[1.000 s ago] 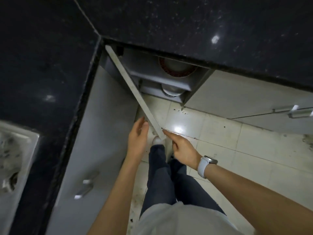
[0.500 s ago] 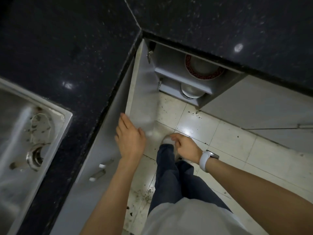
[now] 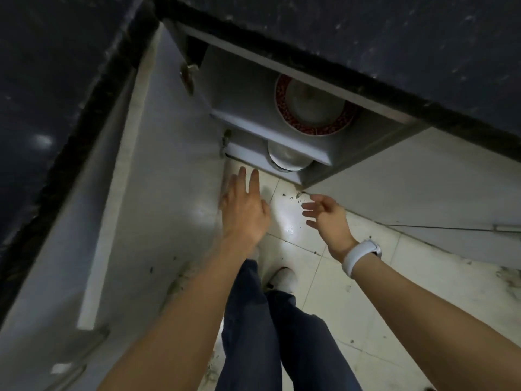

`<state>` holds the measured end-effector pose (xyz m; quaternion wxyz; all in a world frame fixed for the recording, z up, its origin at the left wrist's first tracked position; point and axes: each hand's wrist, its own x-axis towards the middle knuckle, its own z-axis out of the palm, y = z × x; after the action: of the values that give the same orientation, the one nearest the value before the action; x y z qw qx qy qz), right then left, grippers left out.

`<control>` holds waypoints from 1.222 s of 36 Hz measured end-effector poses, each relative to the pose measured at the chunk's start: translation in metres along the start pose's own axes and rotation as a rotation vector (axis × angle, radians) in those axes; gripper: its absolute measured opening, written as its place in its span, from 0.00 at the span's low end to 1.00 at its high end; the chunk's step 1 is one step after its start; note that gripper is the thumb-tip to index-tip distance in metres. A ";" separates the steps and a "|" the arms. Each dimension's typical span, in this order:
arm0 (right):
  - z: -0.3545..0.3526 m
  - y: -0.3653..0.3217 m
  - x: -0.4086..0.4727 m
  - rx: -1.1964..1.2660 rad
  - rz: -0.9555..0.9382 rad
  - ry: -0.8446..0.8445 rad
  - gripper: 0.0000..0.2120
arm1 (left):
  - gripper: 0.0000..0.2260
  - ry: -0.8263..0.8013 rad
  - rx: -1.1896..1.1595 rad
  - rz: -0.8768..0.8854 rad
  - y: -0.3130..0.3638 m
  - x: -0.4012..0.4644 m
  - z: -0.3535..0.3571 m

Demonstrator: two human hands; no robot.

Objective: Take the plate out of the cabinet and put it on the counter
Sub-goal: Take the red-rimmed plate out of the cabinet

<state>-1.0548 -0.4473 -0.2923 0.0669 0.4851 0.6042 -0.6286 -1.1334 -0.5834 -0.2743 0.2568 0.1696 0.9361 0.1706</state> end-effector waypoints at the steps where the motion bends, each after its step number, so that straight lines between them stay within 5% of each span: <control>1: 0.003 0.000 0.016 0.034 -0.012 0.018 0.13 | 0.28 -0.011 0.010 0.014 -0.002 0.016 0.010; 7: 0.022 -0.017 0.115 0.371 -0.012 0.042 0.03 | 0.31 0.035 0.168 0.169 -0.024 0.112 0.053; 13: 0.033 -0.047 0.167 0.809 0.044 0.057 0.12 | 0.32 -0.047 0.250 0.246 -0.032 0.161 0.071; 19: 0.044 -0.061 0.180 0.939 0.078 0.122 0.17 | 0.34 -0.084 0.254 0.275 -0.041 0.164 0.068; 24: 0.041 -0.064 0.178 0.934 0.112 0.122 0.16 | 0.31 -0.186 0.256 0.238 -0.037 0.164 0.056; 29: 0.042 -0.052 0.157 0.879 0.195 0.119 0.12 | 0.26 -0.263 0.054 -0.014 -0.026 0.131 0.043; 37: 0.035 -0.016 0.057 0.762 0.254 0.042 0.12 | 0.19 -0.148 -0.397 -0.292 -0.033 0.042 0.019; 44: -0.002 0.007 -0.053 0.612 0.370 0.133 0.11 | 0.17 -0.164 -0.370 -0.304 -0.021 -0.031 -0.021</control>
<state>-1.0218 -0.4743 -0.2605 -0.0083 0.6237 0.2932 -0.7245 -1.1248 -0.6195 -0.2527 0.3812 -0.0096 0.8797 0.2841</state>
